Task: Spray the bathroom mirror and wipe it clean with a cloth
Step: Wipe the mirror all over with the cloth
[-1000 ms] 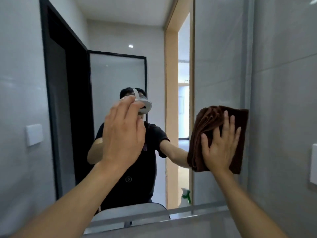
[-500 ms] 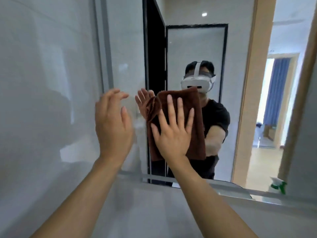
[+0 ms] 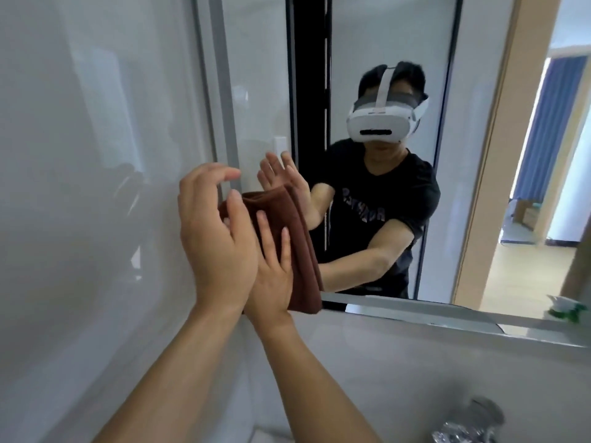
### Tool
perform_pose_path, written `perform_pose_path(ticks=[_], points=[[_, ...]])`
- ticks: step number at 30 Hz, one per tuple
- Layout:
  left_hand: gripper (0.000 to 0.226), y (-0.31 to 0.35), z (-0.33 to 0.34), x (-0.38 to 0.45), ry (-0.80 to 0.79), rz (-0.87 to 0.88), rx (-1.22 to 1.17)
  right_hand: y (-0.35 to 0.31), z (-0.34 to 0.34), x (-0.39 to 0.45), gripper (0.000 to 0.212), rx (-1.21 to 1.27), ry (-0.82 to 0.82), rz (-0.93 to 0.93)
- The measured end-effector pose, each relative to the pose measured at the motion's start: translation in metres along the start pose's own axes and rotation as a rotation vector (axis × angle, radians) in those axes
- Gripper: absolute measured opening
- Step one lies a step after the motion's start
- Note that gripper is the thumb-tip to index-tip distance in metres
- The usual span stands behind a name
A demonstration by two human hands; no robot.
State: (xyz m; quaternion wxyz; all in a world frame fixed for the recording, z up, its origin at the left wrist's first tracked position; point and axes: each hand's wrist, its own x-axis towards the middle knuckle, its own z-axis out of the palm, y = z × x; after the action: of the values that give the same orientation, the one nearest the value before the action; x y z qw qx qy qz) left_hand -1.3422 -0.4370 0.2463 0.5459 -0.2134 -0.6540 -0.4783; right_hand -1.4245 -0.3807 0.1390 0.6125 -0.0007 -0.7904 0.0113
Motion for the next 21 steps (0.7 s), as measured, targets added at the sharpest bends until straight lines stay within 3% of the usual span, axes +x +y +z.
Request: perform_pose_path(ticks=[9,21], points=[[0.019,0.003,0.018,-0.032,-0.023,0.023,-0.049,0.078,-0.045,-0.052,0.055,-0.106,-0.111,-0.009],[0.011,0.114,0.112,-0.118,-0.298,0.087,-0.258,0.283,-0.163,-0.071,0.063,-0.294,0.041,0.116]])
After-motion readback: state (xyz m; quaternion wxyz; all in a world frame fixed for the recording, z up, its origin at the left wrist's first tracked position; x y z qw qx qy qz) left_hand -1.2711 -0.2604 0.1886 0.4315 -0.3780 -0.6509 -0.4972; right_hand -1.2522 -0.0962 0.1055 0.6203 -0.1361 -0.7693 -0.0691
